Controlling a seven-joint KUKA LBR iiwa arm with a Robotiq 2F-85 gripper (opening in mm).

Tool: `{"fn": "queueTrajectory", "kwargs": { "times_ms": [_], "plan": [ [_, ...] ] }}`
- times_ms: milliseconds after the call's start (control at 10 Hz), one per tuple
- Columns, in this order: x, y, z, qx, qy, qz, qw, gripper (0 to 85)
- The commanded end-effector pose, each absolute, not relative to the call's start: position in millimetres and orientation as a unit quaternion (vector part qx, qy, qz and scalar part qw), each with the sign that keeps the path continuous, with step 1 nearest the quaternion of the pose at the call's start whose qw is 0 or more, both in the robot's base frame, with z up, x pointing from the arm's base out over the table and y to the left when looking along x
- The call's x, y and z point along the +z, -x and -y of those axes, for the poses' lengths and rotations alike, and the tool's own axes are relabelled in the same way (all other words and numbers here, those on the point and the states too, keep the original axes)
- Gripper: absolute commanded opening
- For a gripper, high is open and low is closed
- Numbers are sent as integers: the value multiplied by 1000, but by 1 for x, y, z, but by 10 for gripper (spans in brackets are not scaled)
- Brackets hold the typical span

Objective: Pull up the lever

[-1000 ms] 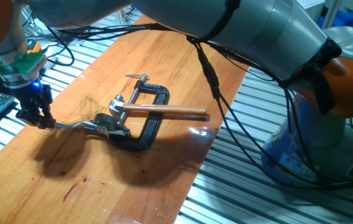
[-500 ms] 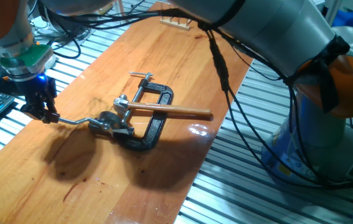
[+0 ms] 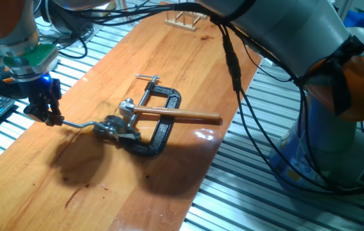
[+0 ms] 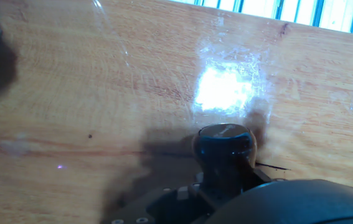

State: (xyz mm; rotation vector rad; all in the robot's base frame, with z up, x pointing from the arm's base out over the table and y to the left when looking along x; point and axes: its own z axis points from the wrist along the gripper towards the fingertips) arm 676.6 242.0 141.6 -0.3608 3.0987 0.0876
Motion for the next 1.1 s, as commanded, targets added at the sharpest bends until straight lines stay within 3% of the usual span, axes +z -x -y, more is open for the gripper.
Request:
{"fn": "queueTrajectory", "kwargs": {
  "times_ms": [0,1000],
  "plan": [
    [143,-676,-240,33,116,-993,11,0],
    [162,-660,-221,68,118,-990,34,0]
  ]
}}
